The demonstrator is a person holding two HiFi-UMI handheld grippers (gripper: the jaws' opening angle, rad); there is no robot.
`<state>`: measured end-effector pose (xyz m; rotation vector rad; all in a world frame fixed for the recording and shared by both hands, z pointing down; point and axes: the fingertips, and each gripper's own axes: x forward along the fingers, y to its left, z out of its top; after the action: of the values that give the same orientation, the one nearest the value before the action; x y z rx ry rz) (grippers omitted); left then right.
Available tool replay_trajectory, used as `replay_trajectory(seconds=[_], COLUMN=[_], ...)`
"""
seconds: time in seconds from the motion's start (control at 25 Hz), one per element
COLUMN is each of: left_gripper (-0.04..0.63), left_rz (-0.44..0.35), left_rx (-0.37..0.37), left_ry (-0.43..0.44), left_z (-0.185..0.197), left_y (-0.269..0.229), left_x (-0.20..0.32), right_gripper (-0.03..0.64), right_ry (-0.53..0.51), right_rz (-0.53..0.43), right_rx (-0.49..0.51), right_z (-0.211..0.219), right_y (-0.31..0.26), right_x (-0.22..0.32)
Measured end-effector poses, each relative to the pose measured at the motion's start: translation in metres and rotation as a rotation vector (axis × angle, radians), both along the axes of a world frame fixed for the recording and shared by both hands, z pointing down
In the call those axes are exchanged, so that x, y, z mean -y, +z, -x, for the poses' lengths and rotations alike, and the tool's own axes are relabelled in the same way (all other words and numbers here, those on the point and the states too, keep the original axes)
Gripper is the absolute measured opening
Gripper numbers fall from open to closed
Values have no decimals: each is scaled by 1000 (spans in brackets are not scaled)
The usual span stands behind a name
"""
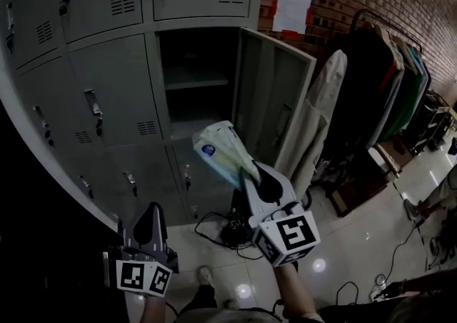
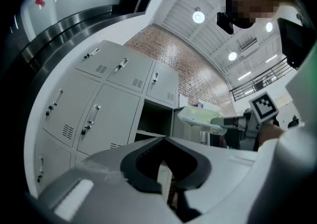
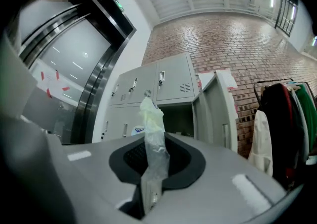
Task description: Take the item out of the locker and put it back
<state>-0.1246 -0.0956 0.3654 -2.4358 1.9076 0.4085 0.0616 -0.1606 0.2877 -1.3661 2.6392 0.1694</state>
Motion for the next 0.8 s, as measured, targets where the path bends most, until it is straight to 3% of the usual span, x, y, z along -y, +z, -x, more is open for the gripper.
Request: replay_trajectory(seconds=[0.36, 0.64, 0.8], left_gripper=[5, 5, 5], left_rz=[-75, -49, -115], left_rx=[66, 58, -1], left_ry=[8, 20, 48], left_z=[-56, -51, -48], left_y=[-39, -25, -39], left_x=[-84, -89, -89], right_gripper=[43, 43, 43], right_ry=[-66, -55, -46], right_rz=[66, 138, 138], right_rx=[107, 142, 143], right_z=[-33, -26, -26], right_y=[37, 67, 61], right_x=[-137, -149, -142])
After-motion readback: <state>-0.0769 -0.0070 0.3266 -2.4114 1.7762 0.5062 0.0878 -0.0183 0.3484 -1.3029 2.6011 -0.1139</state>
